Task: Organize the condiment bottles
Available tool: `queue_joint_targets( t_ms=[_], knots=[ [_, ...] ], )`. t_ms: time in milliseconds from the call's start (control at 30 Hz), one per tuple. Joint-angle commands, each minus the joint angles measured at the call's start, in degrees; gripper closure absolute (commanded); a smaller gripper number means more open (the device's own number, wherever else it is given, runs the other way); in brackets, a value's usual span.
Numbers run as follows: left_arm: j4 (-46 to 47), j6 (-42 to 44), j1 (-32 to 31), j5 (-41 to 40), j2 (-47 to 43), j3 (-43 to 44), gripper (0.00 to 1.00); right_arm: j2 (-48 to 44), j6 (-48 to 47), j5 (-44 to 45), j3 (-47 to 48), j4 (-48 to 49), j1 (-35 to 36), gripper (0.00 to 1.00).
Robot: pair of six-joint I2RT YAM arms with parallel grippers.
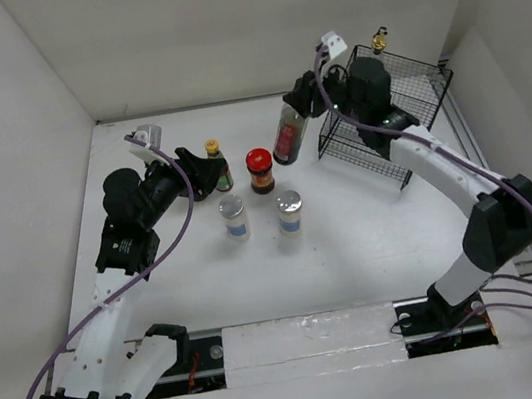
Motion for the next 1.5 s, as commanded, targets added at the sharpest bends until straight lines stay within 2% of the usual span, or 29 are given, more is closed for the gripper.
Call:
queue_joint_targets(
  t_ms=[0,333,567,733,900,1100,1300,1467],
  knots=[
    [2.83,-0.27,-0.04,1.06,-0.64,-0.47,0.33,-9.9,2.31,6.21,9.7,6.11,-1.87,0.85],
    [2.83,-0.27,-0.04,1.06,-1.16,-0.99,0.33,-18.09,4.24,24.14,10.91,2.23,-15.32,0.85],
    [2.83,-0.27,-0.04,0.54,-0.12,-0.99,0.34,-10.91,3.11,31.53,18.92,-2.24,-22.27,0.85],
    [2.83,-0.27,-0.04,0.54,-0.11,-0.99,0.34,-5.44,3.1,32.15,24.54,-3.56,-26.92,0.86],
    [2.83,-0.27,-0.04,0.54,0.42,-0.47,0.34,-2.98,1.0,33.91,28.06,-3.57,-28.16,0.86],
    [2.83,-0.27,-0.04,0.54,0.94,-0.47,0.34,-1.74,-0.15,35.14,25.7,-3.57,-28.16,0.86],
    [2.83,-0.27,-0.04,0.02,0.94,-0.47,0.34,-1.74,-0.15,36.37,17.18,-0.68,-28.69,0.86],
    [2.83,-0.27,-0.04,0.01,0.94,-0.47,0.34,-0.7,-0.15,35.84,14.19,-0.67,-28.69,0.86]
  ],
)
